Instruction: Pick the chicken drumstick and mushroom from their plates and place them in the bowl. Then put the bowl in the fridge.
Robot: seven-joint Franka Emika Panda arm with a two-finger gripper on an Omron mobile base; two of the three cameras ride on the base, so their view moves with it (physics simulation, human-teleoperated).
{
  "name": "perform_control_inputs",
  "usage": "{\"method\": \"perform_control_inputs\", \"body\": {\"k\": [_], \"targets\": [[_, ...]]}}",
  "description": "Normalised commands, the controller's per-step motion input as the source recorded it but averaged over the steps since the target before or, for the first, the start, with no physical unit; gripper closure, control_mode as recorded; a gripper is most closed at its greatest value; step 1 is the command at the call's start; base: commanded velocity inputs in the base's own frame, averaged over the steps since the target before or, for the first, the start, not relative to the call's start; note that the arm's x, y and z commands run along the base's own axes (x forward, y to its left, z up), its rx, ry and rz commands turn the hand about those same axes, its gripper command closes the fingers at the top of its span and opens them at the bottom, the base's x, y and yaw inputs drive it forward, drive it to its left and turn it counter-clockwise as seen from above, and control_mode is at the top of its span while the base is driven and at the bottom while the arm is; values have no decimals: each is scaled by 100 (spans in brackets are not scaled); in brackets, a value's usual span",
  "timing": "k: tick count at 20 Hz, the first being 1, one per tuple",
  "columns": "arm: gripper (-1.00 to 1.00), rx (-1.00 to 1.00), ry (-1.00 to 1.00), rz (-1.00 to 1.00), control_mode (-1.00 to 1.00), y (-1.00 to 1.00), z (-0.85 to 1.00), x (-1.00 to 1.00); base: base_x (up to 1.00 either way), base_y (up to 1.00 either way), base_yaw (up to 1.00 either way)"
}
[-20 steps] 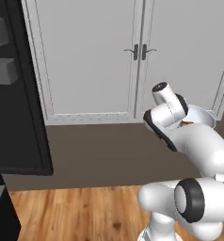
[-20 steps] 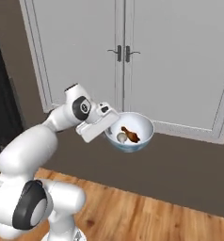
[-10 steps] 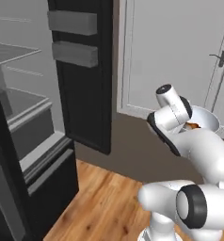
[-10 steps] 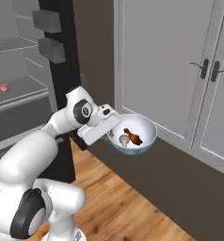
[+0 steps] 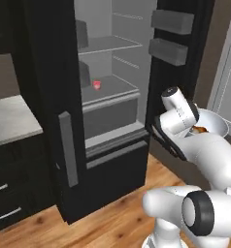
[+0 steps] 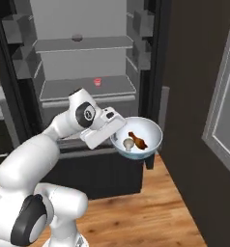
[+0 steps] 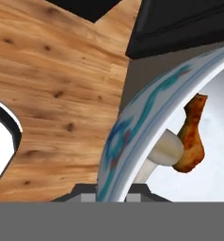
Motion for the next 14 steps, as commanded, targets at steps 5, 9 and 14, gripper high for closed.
{"method": "perform_control_inputs", "body": {"k": [5,9,14], "targets": [[100,0,0,0,100,0,0,0,20,-16,79],[100,0,0,0,100,0,0,0,31,-37,39],[100,0,0,0,100,0,0,0,33,-54,16]]}}
